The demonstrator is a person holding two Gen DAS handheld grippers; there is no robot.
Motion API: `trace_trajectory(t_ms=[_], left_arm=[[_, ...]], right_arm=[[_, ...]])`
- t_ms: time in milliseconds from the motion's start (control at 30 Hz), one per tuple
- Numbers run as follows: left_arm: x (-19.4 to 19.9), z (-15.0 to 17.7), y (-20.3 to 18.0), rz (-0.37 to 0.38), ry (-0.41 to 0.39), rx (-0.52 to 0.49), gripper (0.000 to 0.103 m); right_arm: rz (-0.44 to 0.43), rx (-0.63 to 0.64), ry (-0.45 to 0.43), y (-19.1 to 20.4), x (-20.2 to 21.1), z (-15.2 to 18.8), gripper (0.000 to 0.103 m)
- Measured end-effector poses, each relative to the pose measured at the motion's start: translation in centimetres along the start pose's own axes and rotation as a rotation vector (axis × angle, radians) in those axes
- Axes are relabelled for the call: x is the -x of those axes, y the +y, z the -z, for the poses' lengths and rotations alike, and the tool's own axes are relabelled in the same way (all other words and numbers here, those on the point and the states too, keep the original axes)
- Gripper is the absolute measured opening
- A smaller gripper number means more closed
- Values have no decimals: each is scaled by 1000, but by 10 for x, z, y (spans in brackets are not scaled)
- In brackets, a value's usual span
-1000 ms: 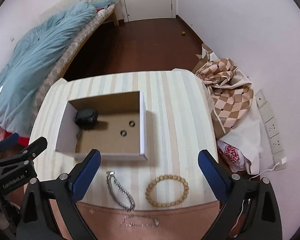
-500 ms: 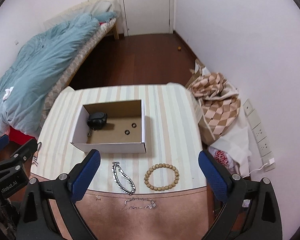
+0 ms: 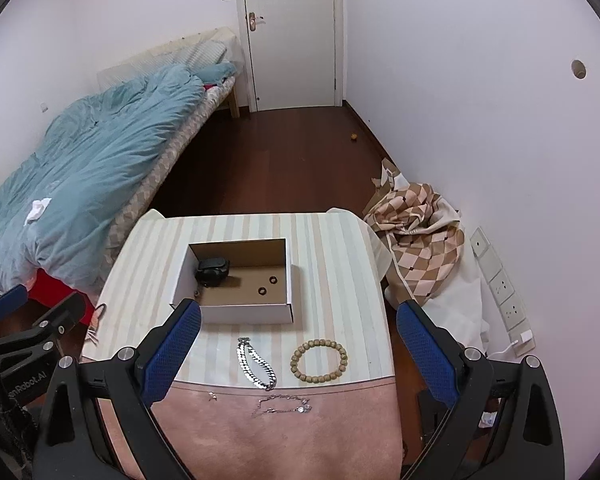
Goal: Organize jewelry
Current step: 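Withdraw both open tools from the box back toward the table, then grasp the silver charm bracelet with the right tool while the left tool grasps the small gold earring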
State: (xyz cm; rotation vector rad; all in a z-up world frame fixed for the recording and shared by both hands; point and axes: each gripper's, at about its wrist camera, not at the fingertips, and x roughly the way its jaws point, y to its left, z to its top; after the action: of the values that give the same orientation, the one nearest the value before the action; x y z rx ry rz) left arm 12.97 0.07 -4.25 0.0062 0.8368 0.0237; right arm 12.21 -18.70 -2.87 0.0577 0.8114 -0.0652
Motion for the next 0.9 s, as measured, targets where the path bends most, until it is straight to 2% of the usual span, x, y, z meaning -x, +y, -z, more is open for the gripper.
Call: trace_trajectory(t_ms=[167, 300, 433, 500, 533, 567, 667, 800, 900], left_arm=[[-4, 9, 0, -10, 19, 27, 99], [-24, 29, -6, -32, 62, 17, 99], [-61, 61, -13, -56, 147, -2, 99], [-82, 79, -15, -78, 202, -16, 99], [-94, 90, -15, -89, 238, -21, 99], [-102, 98, -14, -96, 264, -23, 99], [-121, 119, -9, -110, 333, -21, 99], [-135, 135, -4, -106, 389, -25, 99], [-141, 141, -3, -106, 406, -36, 99]], right_arm=[[-40, -40, 38, -7, -8, 11, 100], [-17, -92, 143, -25, -41, 40, 100], [-37, -153, 264, -45, -84, 81, 99], [-43, -167, 313, -50, -106, 103, 87], [-41, -171, 344, -52, -117, 113, 75], [-44, -177, 368, -53, -127, 123, 67], [-54, -201, 406, -55, -149, 145, 64], [-61, -245, 375, -56, -164, 165, 64], [-64, -254, 363, -52, -172, 170, 57]])
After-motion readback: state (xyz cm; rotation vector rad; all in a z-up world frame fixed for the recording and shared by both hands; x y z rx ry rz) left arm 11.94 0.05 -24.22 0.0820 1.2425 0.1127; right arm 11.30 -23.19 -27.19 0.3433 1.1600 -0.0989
